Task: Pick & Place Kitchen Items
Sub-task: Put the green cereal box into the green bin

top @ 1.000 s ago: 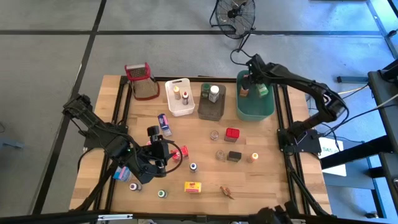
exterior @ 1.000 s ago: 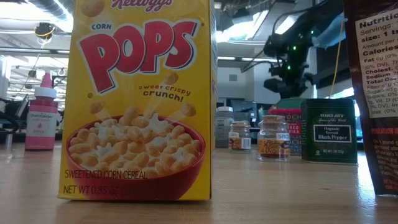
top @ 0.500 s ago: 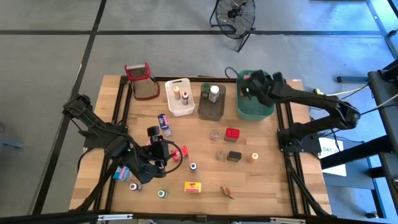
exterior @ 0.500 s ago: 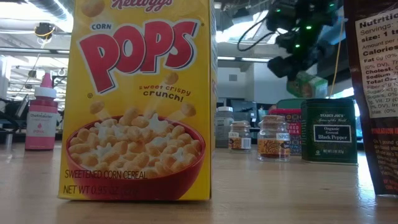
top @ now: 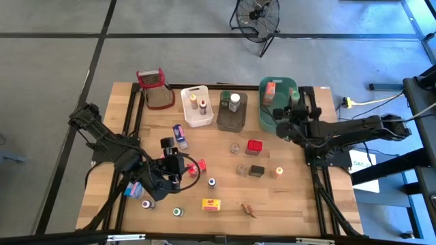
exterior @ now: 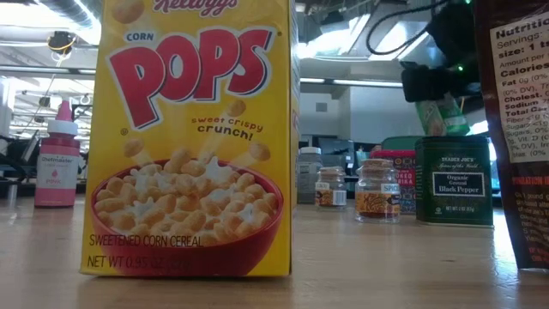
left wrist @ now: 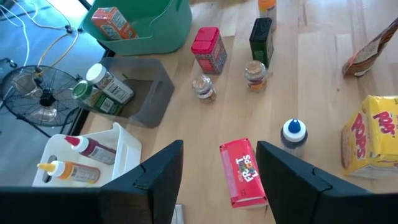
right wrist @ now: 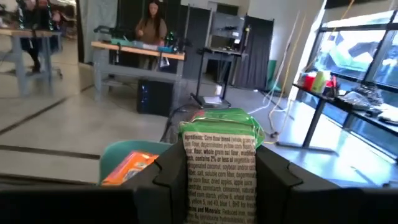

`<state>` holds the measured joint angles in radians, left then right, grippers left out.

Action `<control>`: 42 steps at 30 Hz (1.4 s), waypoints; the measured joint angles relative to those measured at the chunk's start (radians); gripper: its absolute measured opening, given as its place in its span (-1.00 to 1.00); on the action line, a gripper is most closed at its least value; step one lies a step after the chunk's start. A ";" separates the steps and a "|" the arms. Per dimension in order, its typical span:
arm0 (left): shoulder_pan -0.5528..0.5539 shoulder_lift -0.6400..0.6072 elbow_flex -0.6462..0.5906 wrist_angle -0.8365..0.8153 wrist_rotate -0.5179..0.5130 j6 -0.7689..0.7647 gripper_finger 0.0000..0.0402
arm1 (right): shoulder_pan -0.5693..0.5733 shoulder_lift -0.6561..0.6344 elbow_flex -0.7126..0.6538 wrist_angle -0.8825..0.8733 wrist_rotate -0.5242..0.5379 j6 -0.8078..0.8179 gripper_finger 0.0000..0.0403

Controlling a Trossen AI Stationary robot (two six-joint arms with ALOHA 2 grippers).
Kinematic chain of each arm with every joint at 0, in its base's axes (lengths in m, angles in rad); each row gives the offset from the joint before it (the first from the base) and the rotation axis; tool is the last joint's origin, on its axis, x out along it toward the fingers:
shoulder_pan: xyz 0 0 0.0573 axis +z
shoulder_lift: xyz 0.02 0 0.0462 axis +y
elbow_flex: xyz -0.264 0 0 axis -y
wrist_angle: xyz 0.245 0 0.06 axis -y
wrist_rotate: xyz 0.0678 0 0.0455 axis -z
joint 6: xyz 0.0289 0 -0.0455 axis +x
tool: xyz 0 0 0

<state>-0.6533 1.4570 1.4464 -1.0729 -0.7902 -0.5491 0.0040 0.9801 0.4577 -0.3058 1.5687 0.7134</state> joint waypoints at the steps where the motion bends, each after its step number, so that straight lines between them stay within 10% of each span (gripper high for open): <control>1: 0.001 0.000 0.000 -0.001 0.000 0.000 -0.01 | 0.006 0.001 -0.015 0.008 0.001 0.014 -0.35; 42: 0.068 0.000 0.000 0.005 -0.001 0.002 -0.01 | -0.056 0.220 -0.075 0.003 0.002 0.352 -0.46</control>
<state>-0.5850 1.4570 1.4464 -1.0680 -0.7910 -0.5468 -0.0517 1.2003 0.3832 -0.3027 1.5707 1.0653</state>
